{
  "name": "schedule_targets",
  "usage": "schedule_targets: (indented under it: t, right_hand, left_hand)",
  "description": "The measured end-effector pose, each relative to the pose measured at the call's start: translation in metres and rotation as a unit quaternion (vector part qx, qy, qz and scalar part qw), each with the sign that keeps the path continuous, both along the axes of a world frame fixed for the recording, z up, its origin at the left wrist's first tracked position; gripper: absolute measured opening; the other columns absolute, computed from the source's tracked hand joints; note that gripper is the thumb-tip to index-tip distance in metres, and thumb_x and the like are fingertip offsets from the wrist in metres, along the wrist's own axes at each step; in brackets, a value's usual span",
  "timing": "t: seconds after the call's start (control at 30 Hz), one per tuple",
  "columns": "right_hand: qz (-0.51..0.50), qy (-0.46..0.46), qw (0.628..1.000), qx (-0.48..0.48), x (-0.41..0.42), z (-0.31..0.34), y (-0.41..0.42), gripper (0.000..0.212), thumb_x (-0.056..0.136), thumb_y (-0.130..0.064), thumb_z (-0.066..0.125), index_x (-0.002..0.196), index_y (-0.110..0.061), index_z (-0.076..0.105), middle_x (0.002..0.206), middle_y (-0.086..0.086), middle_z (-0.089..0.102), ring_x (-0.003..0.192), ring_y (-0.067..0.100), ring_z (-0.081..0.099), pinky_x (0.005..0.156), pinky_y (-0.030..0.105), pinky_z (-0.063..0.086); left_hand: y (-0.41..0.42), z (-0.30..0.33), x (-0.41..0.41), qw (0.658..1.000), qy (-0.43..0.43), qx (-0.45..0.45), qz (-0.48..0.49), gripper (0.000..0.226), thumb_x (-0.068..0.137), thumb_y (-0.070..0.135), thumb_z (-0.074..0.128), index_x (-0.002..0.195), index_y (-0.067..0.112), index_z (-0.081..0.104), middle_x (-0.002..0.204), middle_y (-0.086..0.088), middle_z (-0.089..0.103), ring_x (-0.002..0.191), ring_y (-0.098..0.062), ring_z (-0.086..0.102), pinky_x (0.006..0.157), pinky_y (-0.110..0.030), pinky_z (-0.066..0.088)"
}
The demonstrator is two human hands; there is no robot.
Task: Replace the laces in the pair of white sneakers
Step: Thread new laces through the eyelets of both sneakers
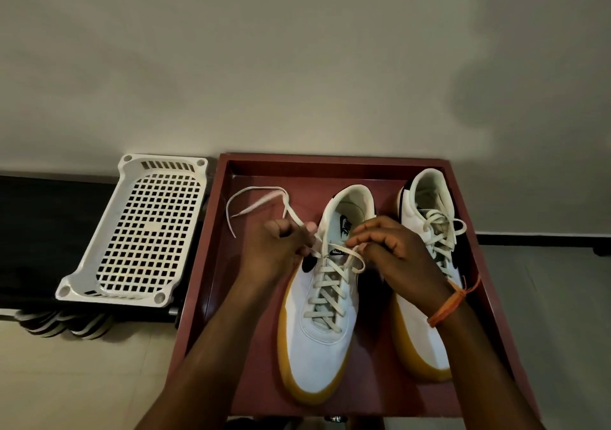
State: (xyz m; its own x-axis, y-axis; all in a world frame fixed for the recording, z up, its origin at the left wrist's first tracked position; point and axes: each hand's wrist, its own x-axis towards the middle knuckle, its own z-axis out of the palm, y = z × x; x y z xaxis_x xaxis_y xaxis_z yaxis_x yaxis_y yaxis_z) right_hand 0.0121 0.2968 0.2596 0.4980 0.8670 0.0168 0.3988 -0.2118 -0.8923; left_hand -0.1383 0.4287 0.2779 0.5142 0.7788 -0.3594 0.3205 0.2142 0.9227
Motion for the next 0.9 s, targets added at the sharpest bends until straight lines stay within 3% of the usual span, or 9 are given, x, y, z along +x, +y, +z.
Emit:
schedule_targets:
  t: [0.13,0.2,0.33,0.4,0.57,0.63,0.73,0.83,0.9]
  right_hand:
    - [0.009,0.003,1.000,-0.013,0.002,0.001,-0.002,0.031,0.089,0.001,0.049,0.092,-0.011,0.077,0.100,-0.005,0.064,0.098,0.005,0.061,0.085,0.016,0.047]
    - [0.013,-0.014,1.000,-0.017,-0.001,0.001,-0.001,0.028,0.087,-0.001,0.050,0.090,-0.010,0.077,0.098,-0.005,0.063,0.092,0.004,0.061,0.081,0.013,0.047]
    - [0.025,-0.004,0.999,-0.022,0.000,0.003,-0.001,0.023,0.086,-0.008,0.055,0.092,-0.011,0.077,0.101,-0.003,0.060,0.091,0.005,0.061,0.077,0.013,0.047]
    - [0.031,0.001,0.999,-0.030,0.000,0.004,-0.002,0.019,0.088,-0.015,0.061,0.095,-0.014,0.078,0.102,-0.003,0.058,0.091,0.006,0.059,0.076,0.014,0.048]
    - [0.056,-0.043,0.996,-0.047,-0.009,-0.001,0.002,0.003,0.085,-0.018,0.074,0.088,-0.018,0.074,0.100,-0.003,0.054,0.086,0.007,0.057,0.071,0.015,0.047]
    - [0.056,-0.041,0.996,-0.048,-0.008,-0.002,0.002,0.005,0.086,-0.018,0.073,0.085,-0.014,0.073,0.097,-0.001,0.055,0.085,0.008,0.057,0.072,0.018,0.048]
    - [0.063,-0.058,0.995,-0.057,-0.007,-0.001,0.002,0.009,0.088,-0.020,0.071,0.082,-0.013,0.071,0.091,-0.003,0.053,0.082,0.008,0.054,0.072,0.017,0.046]
    - [0.049,-0.111,0.991,-0.051,-0.008,-0.003,0.003,0.015,0.087,-0.021,0.072,0.076,-0.012,0.067,0.082,-0.007,0.049,0.074,0.001,0.051,0.065,0.008,0.038]
    - [0.026,-0.132,0.990,-0.050,-0.009,-0.004,0.002,0.018,0.086,-0.022,0.074,0.073,-0.012,0.065,0.080,-0.007,0.048,0.072,0.000,0.050,0.063,0.007,0.036]
  left_hand:
    - [0.023,0.001,-0.010,0.988,-0.059,0.023,0.142,0.025,0.092,0.027,0.067,0.081,0.006,0.073,0.064,-0.003,0.069,0.052,-0.002,0.057,0.049,-0.013,0.044]
    - [0.025,-0.002,-0.013,0.988,-0.054,0.017,0.141,0.025,0.093,0.027,0.066,0.082,0.005,0.072,0.068,-0.006,0.069,0.058,-0.007,0.061,0.052,-0.017,0.048]
    - [0.014,-0.006,-0.008,0.996,-0.005,-0.071,0.063,0.027,0.091,0.031,0.068,0.087,0.005,0.071,0.067,-0.009,0.069,0.065,-0.023,0.061,0.062,-0.032,0.052]
    - [0.010,-0.004,-0.005,0.995,-0.002,-0.097,0.014,0.035,0.089,0.034,0.070,0.091,0.000,0.071,0.066,-0.009,0.064,0.065,-0.024,0.053,0.059,-0.030,0.047]
    - [0.007,-0.006,-0.008,0.988,0.027,-0.017,-0.152,0.029,0.080,0.033,0.079,0.090,0.006,0.074,0.078,-0.013,0.072,0.063,-0.012,0.060,0.058,-0.022,0.048]
    - [0.010,-0.011,-0.010,0.978,0.045,0.052,-0.199,0.021,0.079,0.025,0.082,0.084,0.006,0.074,0.078,-0.005,0.074,0.064,-0.005,0.062,0.059,-0.017,0.049]
    - [0.016,-0.016,-0.013,0.952,0.081,0.121,-0.268,0.021,0.080,0.030,0.080,0.073,0.014,0.069,0.071,0.012,0.069,0.066,0.002,0.058,0.065,-0.019,0.046]
    - [0.024,-0.012,-0.020,0.932,0.099,0.089,-0.336,0.018,0.087,0.025,0.074,0.082,0.010,0.067,0.071,0.008,0.069,0.068,-0.006,0.061,0.067,-0.028,0.048]
    - [0.025,0.000,-0.026,0.925,0.101,0.039,-0.364,0.015,0.090,0.021,0.070,0.092,0.007,0.066,0.071,0.000,0.072,0.063,-0.012,0.060,0.061,-0.027,0.046]
